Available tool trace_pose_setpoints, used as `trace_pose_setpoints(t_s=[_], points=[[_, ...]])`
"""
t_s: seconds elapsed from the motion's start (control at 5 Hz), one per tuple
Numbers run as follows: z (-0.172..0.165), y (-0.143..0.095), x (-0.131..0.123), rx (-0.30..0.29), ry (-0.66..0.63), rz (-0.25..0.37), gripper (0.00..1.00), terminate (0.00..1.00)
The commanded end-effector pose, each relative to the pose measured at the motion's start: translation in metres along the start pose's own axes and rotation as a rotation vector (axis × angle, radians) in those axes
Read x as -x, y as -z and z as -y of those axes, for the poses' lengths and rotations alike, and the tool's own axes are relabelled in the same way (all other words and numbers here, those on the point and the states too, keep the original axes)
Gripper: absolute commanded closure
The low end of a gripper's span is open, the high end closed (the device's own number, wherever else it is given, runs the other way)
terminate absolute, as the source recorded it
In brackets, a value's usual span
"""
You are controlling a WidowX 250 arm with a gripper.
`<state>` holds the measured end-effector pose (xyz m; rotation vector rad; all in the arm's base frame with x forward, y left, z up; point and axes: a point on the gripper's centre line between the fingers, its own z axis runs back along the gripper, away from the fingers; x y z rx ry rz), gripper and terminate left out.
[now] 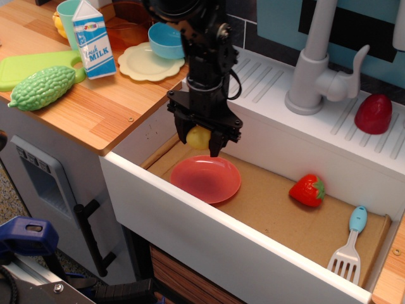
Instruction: Put potato on plate
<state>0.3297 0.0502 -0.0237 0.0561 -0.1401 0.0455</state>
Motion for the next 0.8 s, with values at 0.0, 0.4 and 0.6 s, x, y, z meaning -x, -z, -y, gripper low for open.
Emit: trace_pose_setpoints(t_s=[0.0, 0.4, 0.6], points=[[-0.0126, -0.0002, -0.0006, 0.011, 0.025, 0.039, 1.0, 0.0], [-0.0086, 0.0008, 0.0031, 0.055, 0.014, 0.057, 0.0, 0.0], [-0.0086, 0.0008, 0.0031, 0.055, 0.014, 0.057, 0.0, 1.0]])
